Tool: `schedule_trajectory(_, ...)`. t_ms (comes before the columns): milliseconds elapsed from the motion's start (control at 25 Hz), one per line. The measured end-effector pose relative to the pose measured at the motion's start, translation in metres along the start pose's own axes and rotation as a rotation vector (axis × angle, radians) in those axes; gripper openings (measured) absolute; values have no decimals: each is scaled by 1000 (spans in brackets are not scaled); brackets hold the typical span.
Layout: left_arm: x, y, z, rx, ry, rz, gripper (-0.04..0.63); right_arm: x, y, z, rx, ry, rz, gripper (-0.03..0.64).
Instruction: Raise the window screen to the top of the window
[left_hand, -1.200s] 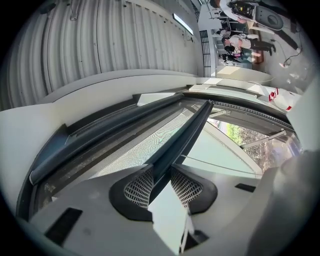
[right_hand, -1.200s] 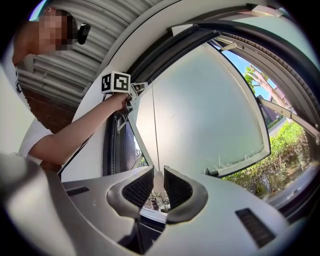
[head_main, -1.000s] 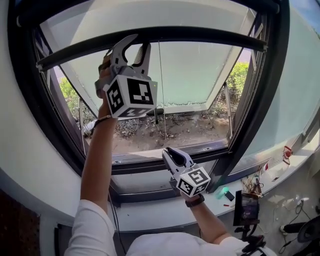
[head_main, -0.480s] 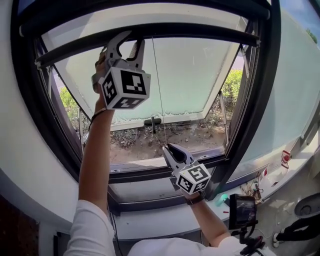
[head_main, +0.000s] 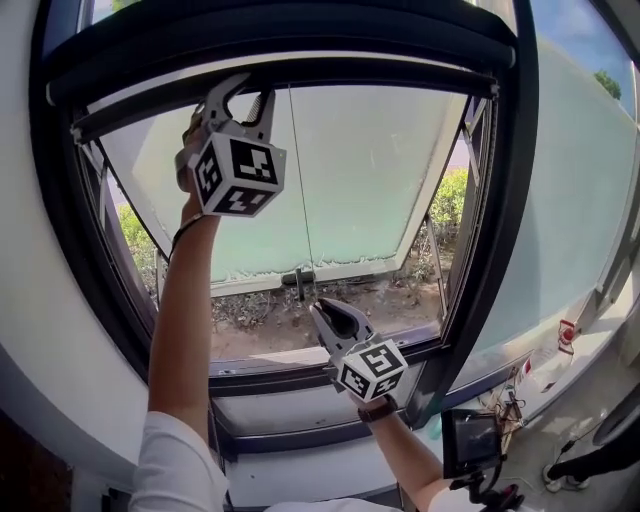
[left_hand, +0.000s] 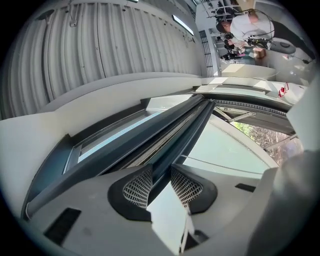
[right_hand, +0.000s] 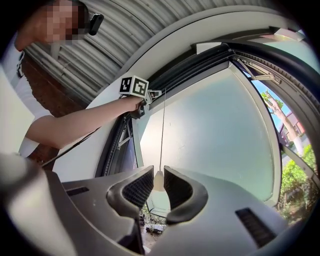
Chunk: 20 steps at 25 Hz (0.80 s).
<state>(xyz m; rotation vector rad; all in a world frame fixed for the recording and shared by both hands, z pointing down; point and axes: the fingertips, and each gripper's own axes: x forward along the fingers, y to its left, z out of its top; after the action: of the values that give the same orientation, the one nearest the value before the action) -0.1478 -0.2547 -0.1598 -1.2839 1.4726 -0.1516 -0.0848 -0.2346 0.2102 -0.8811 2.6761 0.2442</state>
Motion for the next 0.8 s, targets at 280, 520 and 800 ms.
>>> schedule_trajectory(280, 17, 12, 8, 28, 11, -40, 91, 30, 2, 33, -33, -27, 5, 64)
schedule_trajectory(520, 10, 13, 12, 36, -31, -3, 91, 25, -3, 28, 16, -23, -13, 64)
schedule_trajectory(800, -47, -10, 0, -111, -5, 84, 91, -7, -14, 21, 110, -81, 12, 64)
